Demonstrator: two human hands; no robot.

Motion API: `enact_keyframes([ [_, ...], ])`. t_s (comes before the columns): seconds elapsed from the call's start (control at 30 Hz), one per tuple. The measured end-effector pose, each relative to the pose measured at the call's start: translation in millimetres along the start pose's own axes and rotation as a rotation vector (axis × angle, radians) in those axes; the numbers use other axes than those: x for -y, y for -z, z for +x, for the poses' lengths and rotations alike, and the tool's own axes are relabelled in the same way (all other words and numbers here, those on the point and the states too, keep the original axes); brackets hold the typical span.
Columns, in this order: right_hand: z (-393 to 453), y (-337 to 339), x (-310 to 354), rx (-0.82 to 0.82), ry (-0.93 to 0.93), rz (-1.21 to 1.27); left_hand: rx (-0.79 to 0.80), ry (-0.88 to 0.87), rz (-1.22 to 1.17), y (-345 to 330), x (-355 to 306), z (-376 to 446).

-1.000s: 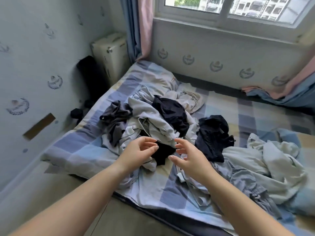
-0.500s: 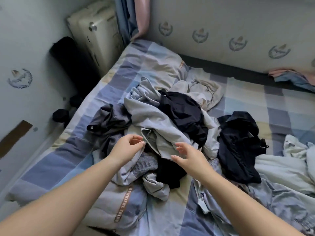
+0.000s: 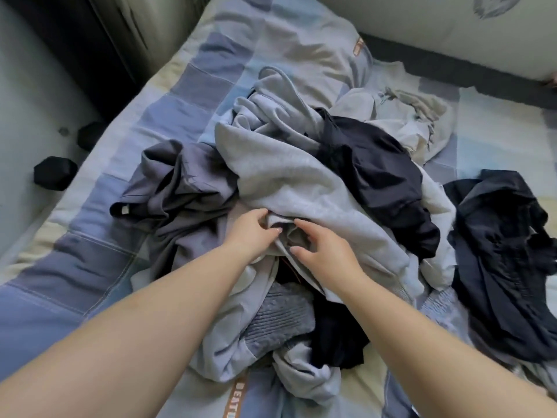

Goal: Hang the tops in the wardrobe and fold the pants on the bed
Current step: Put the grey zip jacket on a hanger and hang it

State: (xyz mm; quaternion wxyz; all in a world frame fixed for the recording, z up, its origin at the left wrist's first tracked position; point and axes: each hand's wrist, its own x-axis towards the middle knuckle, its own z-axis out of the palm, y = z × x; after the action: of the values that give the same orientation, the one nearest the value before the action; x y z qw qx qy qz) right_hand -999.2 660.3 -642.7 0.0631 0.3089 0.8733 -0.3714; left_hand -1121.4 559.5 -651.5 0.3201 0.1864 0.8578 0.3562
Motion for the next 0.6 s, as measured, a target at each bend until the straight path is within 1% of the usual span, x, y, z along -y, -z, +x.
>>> enact_keyframes([
  [0.1,14,-16,3,0.026,0.007,-0.021,-0.029,-0.042,0.017,-1,5,6],
  [0.23,18,-28,14,-0.01,-0.015,0.073,0.052,-0.047,-0.255,6,-2,-17],
  [0.33,5,-25,24,-0.099,0.022,0.087,0.128,-0.107,-0.41,22,-8,-45],
  [0.4,-8,-13,28,-0.136,0.049,0.153,0.156,-0.142,-0.442,34,-15,-61],
  [0.5,-28,25,42,-0.167,0.081,0.254,0.182,-0.185,-0.533,52,-36,-83],
  [0.57,-40,59,57,-0.205,0.076,0.448,0.158,-0.213,-0.526,61,-55,-93],
  [0.6,-47,80,67,-0.213,0.071,0.568,0.124,-0.223,-0.483,66,-64,-98],
])
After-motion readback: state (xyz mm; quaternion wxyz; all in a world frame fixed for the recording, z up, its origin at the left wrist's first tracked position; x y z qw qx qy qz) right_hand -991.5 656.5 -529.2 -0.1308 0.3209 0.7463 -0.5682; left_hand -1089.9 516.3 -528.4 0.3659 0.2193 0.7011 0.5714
